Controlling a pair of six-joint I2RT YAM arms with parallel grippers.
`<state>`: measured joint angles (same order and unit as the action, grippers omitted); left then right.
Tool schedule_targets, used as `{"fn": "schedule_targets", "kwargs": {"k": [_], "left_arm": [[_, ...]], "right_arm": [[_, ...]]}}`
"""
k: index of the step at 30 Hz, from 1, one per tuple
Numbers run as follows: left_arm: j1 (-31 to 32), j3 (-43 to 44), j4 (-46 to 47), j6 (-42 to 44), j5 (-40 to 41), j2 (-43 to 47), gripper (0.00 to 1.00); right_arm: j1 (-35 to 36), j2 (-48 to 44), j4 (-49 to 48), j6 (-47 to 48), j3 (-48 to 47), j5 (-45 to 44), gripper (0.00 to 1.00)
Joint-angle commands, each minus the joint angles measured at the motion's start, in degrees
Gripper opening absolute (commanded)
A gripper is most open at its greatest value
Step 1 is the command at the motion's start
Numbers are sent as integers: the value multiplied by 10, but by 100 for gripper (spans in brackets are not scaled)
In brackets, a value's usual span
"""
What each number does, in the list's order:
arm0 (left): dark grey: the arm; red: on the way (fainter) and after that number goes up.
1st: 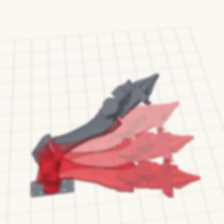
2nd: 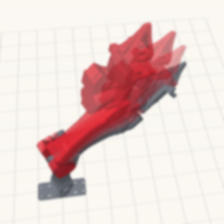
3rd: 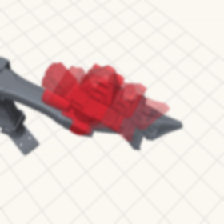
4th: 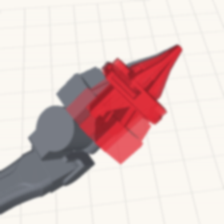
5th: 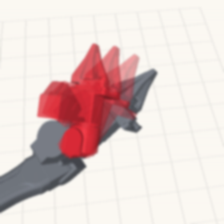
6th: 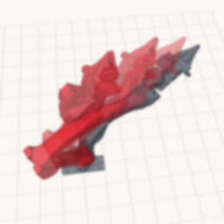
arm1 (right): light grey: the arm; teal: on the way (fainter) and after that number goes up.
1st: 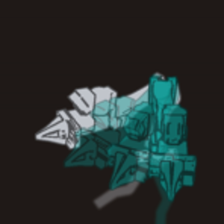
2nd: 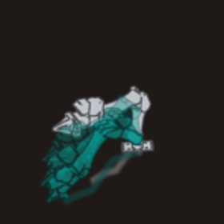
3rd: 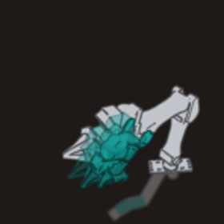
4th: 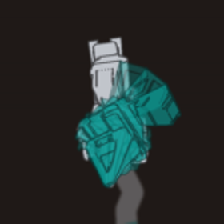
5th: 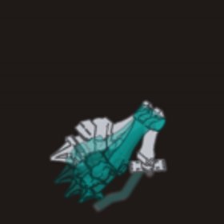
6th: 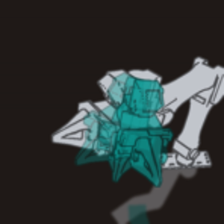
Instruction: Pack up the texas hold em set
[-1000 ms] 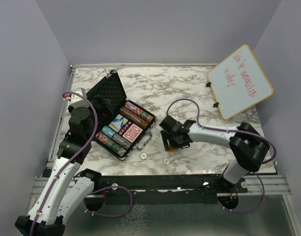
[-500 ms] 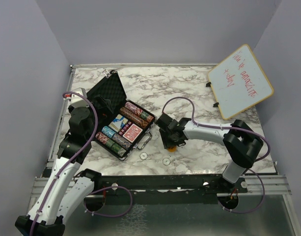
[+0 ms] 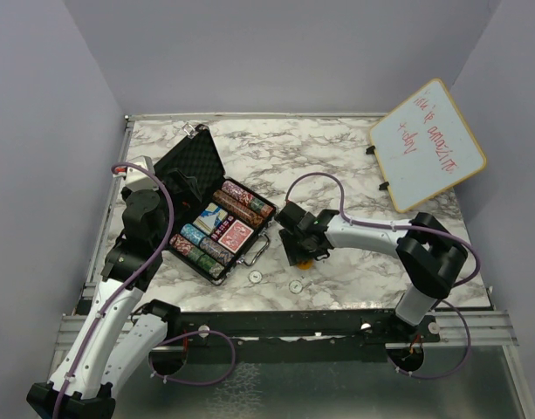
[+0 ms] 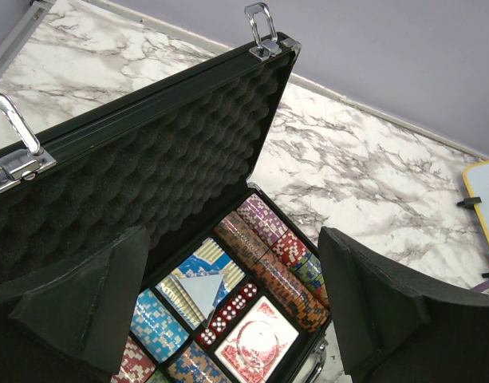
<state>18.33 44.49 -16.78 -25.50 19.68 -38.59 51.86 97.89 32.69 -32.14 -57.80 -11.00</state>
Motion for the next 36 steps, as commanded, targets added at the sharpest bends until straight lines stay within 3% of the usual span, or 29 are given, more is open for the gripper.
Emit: {"fn": "schedule_targets", "kwargs": {"k": [1, 5, 9, 12, 25, 36], "left_arm": [[-4, -7, 9, 4, -8, 3, 95], [-4, -6, 8, 4, -5, 3, 94], [-4, -6, 8, 4, -4, 2, 94], [-4, -6, 7, 5, -4, 1, 94], [-4, -5, 8, 5, -3, 2, 94], [-4, -5, 5, 5, 2, 5, 94]], "right_arm": [[-2, 58, 35, 28, 45, 32, 67], [-2, 72, 30, 33, 57, 42, 63], [-2, 94, 37, 31, 49, 30, 48], [-2, 97, 45, 23, 38, 0, 43], [-2, -13, 48, 27, -33, -8, 49], [-2, -13, 29, 49, -101, 26, 53]]}}
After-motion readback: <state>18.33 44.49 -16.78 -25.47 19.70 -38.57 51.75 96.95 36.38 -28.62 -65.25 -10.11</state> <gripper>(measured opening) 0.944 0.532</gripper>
